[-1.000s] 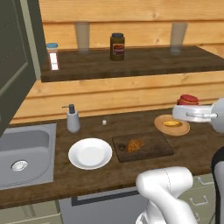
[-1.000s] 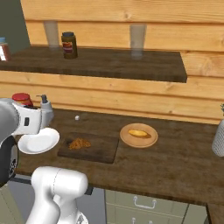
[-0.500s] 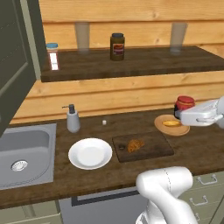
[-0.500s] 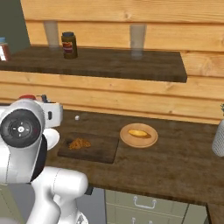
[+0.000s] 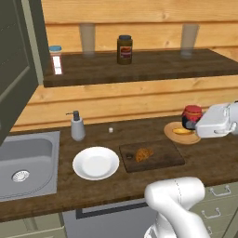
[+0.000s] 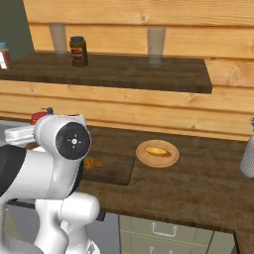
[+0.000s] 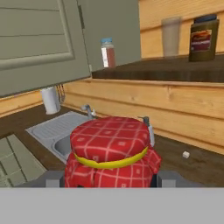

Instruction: From the different types of pastries on the counter, select a croissant and place it on the cutting board. Then retrieve a jar of jam from the cabinet and place it alongside the croissant on the cutting board.

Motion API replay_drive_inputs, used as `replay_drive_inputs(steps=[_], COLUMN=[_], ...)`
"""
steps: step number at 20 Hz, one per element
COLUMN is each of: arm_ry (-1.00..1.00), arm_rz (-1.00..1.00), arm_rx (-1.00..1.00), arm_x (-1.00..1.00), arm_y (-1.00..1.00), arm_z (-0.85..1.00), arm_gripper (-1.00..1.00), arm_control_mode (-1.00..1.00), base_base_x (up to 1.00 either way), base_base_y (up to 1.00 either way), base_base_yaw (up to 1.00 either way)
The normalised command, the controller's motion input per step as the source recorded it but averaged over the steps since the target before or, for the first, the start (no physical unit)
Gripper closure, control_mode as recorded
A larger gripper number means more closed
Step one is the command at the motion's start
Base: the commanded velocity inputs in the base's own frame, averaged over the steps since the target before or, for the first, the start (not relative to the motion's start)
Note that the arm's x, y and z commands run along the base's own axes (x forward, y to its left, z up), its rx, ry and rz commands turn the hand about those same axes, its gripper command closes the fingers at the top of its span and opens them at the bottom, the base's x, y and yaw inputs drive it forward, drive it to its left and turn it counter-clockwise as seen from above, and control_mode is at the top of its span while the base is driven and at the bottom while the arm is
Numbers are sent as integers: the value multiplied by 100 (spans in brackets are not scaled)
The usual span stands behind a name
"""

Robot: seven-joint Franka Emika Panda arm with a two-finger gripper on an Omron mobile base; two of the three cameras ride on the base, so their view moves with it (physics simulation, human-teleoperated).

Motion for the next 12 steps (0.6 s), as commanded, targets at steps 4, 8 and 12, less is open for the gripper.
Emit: replay_drive_inputs(steps=[4,8,12], arm_ry=[-3,-4,-5], arm_rz=[5,5,8], arm_rx=[0,0,0], arm_x=[25,23,14], arm_y=[-33,-23,-12], arm_z=[-47,-57,-62], arm_gripper=[100,100,100], arm_control_mode=[-100,-100,-100], base_base_x=[0,0,0], base_base_y=[0,0,0], base_base_yaw=[0,0,0])
